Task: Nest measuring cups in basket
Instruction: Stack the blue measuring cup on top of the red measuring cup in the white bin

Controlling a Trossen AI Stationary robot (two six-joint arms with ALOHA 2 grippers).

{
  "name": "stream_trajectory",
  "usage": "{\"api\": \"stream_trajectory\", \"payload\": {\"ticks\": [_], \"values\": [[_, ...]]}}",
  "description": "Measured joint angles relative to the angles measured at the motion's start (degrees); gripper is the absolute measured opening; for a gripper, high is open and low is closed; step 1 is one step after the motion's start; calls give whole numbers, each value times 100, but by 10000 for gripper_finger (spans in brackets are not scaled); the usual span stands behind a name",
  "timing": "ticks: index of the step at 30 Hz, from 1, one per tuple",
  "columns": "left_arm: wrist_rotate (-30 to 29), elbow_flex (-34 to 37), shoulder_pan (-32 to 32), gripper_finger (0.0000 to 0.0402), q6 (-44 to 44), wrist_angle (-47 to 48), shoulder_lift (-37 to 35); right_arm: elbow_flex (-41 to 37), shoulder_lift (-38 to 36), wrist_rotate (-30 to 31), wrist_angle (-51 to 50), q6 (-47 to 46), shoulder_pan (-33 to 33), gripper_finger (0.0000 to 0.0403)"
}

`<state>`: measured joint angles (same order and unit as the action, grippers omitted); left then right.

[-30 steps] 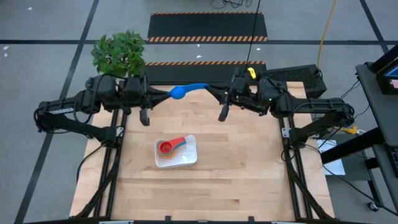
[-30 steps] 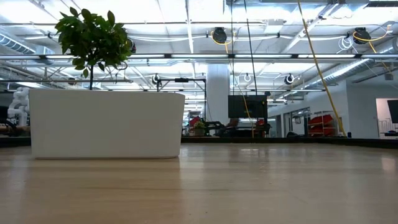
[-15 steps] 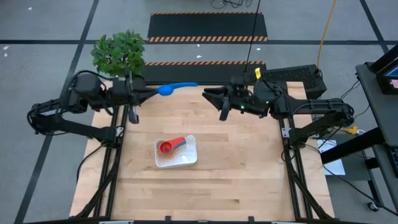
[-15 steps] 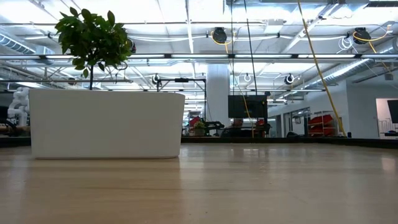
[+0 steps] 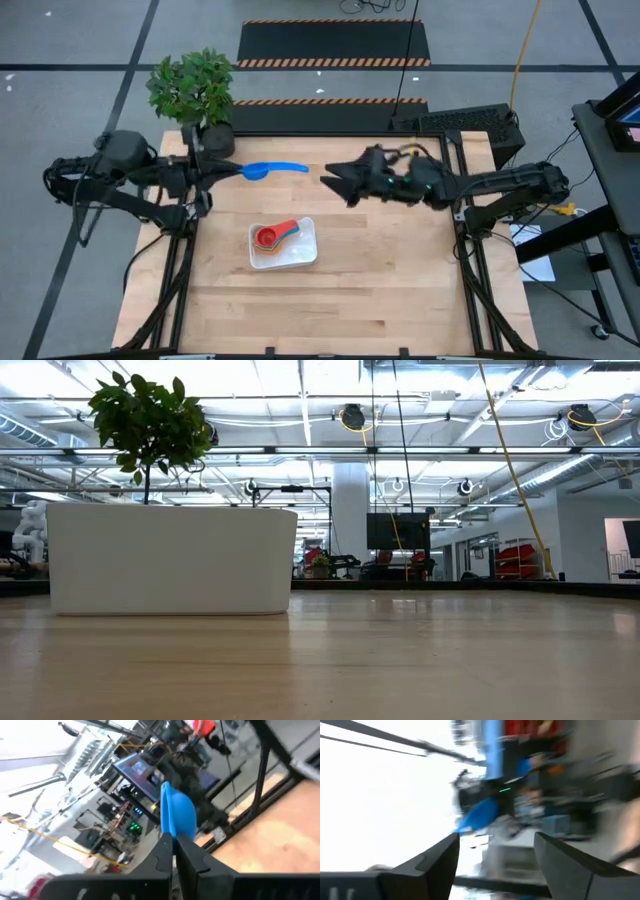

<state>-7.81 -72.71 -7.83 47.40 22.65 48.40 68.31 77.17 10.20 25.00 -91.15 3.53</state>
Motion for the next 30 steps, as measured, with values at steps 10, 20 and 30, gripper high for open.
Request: {"api": "stream_trajectory", "payload": {"ticks": [10, 20, 30], "values": [[-1863, 0, -1233, 4, 1534, -176, 727, -895, 9, -3, 2438, -1209, 449, 258], [-3221, 0, -1708, 5, 2496, -642, 1536, -902, 9, -599, 1887, -2085, 313, 236], [-3327, 0, -1743, 5, 2444, -994, 1535, -932, 7, -720, 1914, -1665, -21, 226]]}}
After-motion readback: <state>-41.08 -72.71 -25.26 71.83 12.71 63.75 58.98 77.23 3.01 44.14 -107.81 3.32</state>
